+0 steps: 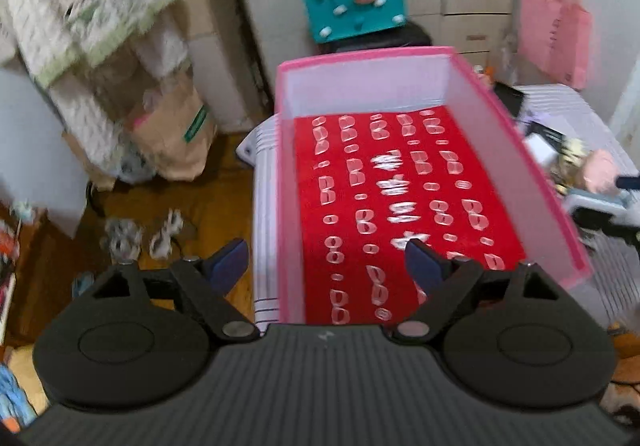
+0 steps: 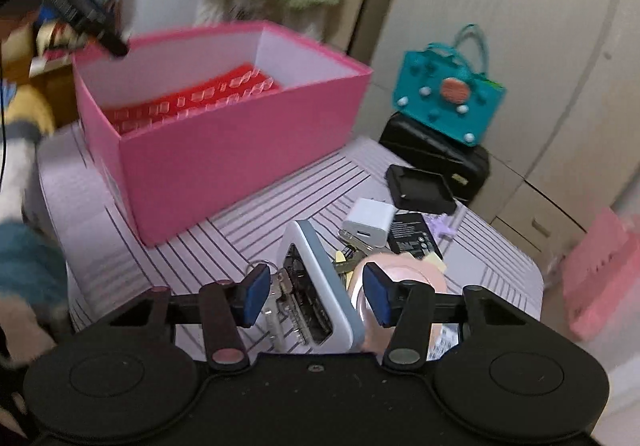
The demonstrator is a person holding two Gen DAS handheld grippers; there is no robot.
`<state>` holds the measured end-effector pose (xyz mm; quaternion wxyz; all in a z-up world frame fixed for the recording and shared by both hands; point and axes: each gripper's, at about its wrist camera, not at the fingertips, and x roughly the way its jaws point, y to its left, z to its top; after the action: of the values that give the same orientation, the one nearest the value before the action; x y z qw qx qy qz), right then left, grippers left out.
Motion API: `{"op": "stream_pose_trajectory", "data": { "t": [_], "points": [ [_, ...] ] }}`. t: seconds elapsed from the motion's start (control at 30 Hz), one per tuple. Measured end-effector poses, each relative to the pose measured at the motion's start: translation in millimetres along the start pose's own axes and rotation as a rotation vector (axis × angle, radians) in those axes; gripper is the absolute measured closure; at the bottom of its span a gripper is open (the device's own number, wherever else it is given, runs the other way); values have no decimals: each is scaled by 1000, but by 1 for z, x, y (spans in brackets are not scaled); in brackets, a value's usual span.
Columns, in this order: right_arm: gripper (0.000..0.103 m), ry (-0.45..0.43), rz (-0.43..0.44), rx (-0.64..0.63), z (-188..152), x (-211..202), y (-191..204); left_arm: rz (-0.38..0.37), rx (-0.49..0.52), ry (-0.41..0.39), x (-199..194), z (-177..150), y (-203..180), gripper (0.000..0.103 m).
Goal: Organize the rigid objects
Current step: 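Reach the right gripper to the white wifi router and grasp it, then carry the router into the pink box and release it on the red paper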
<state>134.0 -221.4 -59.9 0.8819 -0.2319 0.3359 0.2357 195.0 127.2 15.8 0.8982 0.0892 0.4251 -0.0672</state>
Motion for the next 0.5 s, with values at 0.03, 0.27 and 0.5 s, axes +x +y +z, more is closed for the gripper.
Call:
{"op": "stream_pose_trajectory", "data": {
  "t": [0.03, 0.27, 0.5],
  "points": [
    [54, 26, 2, -13, 4, 7, -2, 2, -14, 12, 7, 1, 5, 18],
    [86, 122, 128, 16, 20, 29, -19, 34, 7, 49, 39, 8, 23, 48],
    [87, 151, 155, 120, 30, 53, -30, -78, -6, 152, 65, 8, 35, 96]
  ]
}}
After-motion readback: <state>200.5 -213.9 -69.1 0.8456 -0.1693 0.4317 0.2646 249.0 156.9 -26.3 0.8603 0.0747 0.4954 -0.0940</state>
